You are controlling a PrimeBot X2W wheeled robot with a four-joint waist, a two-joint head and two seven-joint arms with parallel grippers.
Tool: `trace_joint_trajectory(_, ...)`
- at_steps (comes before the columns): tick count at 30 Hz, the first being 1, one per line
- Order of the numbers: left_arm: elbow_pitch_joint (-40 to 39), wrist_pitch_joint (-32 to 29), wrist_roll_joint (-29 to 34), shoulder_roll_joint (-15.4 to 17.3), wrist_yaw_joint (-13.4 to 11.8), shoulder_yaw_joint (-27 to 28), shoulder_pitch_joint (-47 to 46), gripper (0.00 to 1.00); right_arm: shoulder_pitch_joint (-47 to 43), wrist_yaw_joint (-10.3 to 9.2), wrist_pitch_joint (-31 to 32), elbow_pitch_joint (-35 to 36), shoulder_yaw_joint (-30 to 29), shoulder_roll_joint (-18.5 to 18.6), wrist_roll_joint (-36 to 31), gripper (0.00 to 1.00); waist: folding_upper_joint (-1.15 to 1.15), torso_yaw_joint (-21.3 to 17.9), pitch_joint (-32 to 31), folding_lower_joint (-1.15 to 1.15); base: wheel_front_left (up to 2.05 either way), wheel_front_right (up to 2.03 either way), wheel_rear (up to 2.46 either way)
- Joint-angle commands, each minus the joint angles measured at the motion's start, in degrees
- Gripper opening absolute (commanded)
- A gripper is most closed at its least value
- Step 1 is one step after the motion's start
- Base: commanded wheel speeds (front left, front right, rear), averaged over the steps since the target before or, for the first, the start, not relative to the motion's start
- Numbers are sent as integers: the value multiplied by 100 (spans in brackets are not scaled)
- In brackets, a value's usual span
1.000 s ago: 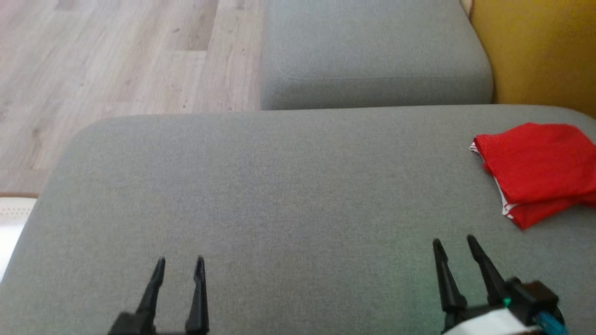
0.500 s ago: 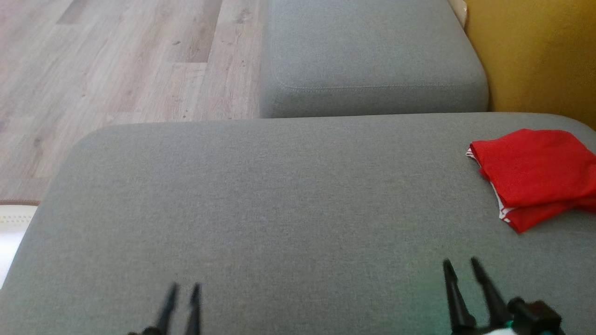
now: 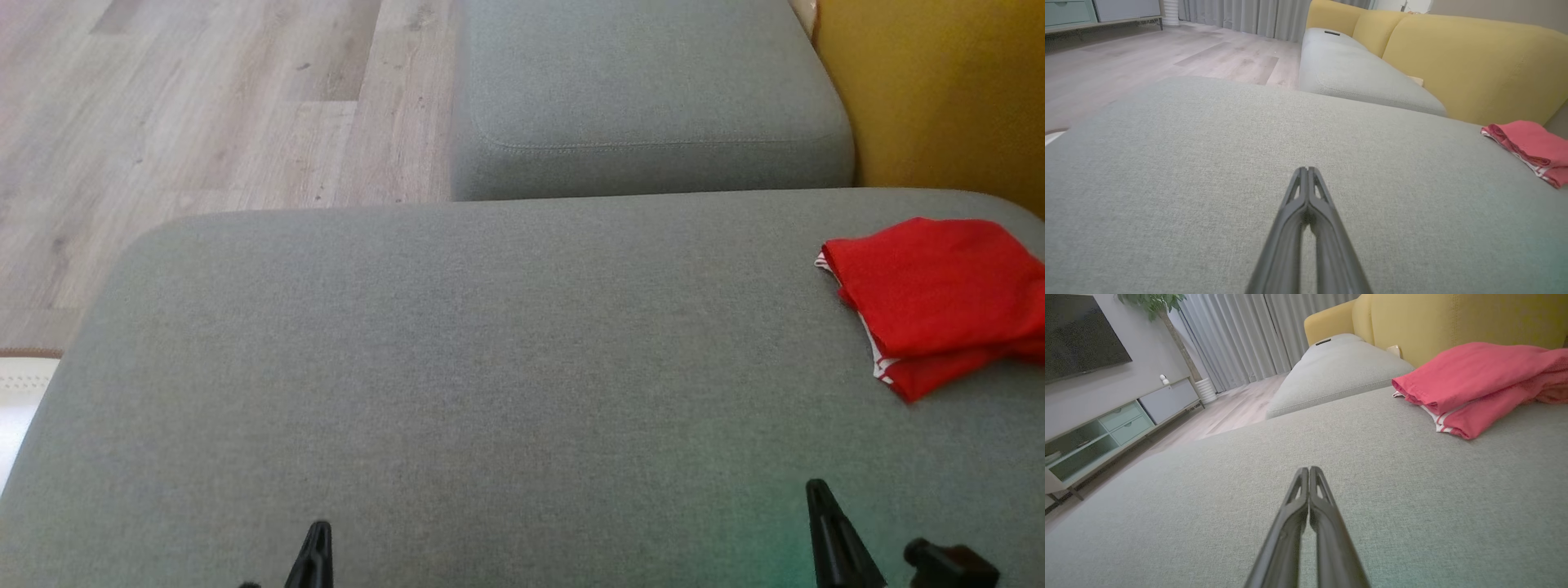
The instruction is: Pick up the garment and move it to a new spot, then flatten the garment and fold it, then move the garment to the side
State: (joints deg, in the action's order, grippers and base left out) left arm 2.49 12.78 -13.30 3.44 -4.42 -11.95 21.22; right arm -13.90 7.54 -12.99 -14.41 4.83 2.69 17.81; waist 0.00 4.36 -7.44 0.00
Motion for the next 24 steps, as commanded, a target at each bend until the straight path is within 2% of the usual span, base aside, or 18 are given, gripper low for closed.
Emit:
trace_joint_trajectory(1,-126,-21,-209,45,65,103,-304,0,303,-1,54,174,-50,43,209,0,0,-7,13,0,0,0,0)
trace_joint_trajectory(24,169,-308,-1822,108,299,330,-802,0,636,-2,369,147,-192,91,1696,0,0,-91,160,0,0,0,0)
